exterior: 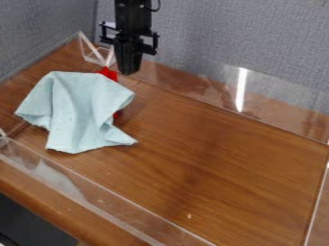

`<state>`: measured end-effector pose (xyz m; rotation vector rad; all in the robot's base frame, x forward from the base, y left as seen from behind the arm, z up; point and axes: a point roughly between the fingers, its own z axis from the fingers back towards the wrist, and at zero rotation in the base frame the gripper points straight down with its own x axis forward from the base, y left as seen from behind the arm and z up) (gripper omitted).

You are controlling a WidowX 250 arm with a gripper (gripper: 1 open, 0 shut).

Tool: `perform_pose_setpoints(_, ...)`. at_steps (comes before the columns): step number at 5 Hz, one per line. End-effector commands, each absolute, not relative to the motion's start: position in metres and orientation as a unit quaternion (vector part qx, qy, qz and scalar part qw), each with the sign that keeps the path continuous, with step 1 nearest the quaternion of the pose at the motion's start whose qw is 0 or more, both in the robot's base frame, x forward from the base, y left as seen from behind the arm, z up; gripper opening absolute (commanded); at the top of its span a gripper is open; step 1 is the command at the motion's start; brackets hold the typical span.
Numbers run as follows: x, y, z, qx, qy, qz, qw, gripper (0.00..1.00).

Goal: Move the red object to the right of cloth

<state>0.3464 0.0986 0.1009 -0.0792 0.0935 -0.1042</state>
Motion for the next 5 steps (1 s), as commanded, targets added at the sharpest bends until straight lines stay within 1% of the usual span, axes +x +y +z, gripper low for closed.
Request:
perform_pose_setpoints(1,0.342,0.093,0.127,-0.03,0.01,-0.065,0.997,0.0)
perform_pose_setpoints(5,0.318,0.064,0.106,-0.043,0.029,-0.114,0.992,0.0)
